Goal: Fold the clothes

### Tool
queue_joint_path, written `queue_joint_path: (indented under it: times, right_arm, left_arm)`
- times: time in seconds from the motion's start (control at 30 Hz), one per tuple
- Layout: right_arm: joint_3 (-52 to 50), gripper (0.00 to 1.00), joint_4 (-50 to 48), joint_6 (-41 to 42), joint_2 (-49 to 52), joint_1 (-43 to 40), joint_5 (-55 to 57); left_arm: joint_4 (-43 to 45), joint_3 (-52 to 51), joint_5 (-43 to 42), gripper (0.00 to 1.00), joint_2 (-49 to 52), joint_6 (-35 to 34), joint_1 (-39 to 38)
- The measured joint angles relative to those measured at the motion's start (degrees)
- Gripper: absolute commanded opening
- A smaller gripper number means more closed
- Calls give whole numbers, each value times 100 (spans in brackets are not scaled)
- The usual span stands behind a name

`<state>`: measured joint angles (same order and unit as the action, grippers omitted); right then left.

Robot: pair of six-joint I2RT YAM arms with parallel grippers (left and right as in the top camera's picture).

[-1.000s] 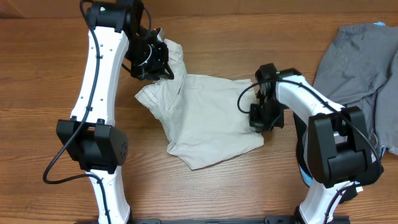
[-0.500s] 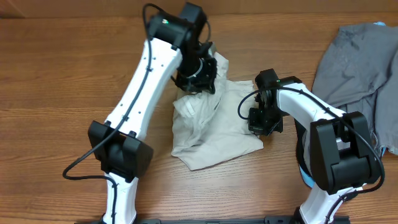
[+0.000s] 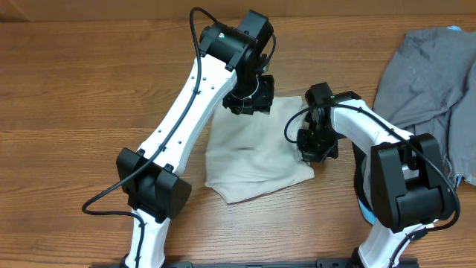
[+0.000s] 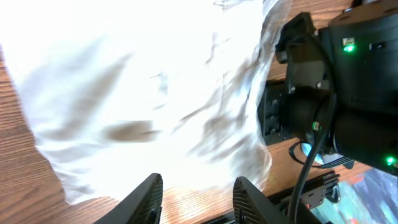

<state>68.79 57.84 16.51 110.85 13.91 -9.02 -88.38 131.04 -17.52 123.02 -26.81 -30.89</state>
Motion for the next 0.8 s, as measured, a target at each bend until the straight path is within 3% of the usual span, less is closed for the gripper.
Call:
queue_joint_path:
  times: [0.2, 0.3, 0.4, 0.47, 0.67, 0.8]
  right_arm:
    - [354, 16, 955, 192, 20, -280, 26]
    - [1290, 16, 1687, 219, -39, -767, 225]
    - [2197, 16, 2203, 55, -286, -1071, 201]
    - [2669, 16, 2439, -243, -614, -1106, -138]
    - [2830, 16, 2822, -955, -1058, -643, -1574]
    - [2369, 16, 2612, -1115, -1027, -129, -1976]
  left_arm:
    - [20, 4, 22, 43, 0, -9, 223]
    - [129, 7, 245, 44, 0, -9, 522]
    - [518, 15, 608, 35, 0, 59, 756]
    - [916, 15, 887, 35, 0, 273, 859]
    - [2317, -74, 1491, 39, 0, 1097, 837]
    - [2570, -195, 1541, 39, 168, 1281, 839]
